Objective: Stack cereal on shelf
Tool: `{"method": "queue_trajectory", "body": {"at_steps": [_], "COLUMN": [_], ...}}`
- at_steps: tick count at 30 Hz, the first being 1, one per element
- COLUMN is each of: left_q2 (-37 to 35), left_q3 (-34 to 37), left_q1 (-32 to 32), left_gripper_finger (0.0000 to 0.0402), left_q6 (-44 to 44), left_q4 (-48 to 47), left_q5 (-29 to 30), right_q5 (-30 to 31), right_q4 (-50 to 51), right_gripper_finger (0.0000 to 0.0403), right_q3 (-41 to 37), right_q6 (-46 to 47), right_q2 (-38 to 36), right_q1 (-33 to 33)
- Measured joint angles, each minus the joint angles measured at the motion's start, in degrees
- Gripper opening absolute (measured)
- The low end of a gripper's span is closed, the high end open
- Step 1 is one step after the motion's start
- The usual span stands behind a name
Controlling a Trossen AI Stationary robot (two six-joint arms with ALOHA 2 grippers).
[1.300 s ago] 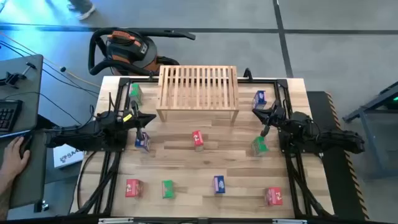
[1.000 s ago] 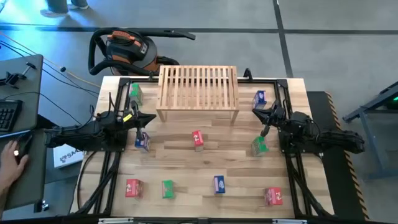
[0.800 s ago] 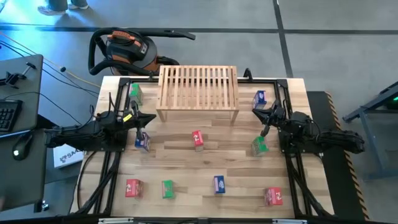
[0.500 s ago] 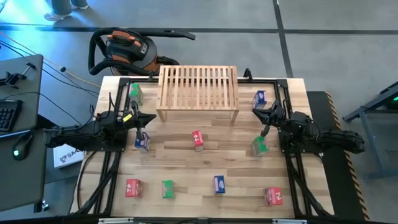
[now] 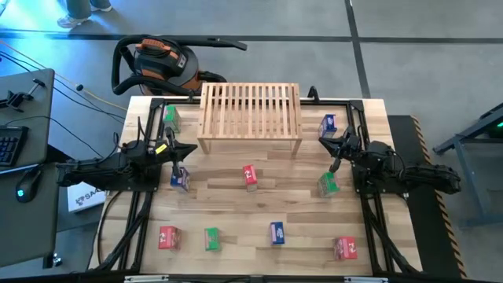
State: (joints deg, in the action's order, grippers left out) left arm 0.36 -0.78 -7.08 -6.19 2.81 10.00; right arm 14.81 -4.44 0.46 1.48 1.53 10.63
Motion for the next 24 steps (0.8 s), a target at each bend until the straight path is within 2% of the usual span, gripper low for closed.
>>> {"method": "queue_trajectory", "body": {"at_steps": [10, 24], "left_q2": [0.0, 0.0], "left_q3": [0.0, 0.0], "left_q1": [0.0, 0.0], "left_gripper_finger": [0.0, 0.0], "left_q6": [0.6, 17.1], "left_q4": [0.0, 0.8], "left_q5": [0.0, 0.0], "right_q5": [0.0, 0.0], "right_q4": [0.0, 0.0], "right_gripper_finger": [0.0, 0.0], "right_q3": [0.0, 0.0], "right_q6": [0.0, 0.0], "right_q2": [0.0, 0.0], "right_q1": [0.0, 0.0]}}
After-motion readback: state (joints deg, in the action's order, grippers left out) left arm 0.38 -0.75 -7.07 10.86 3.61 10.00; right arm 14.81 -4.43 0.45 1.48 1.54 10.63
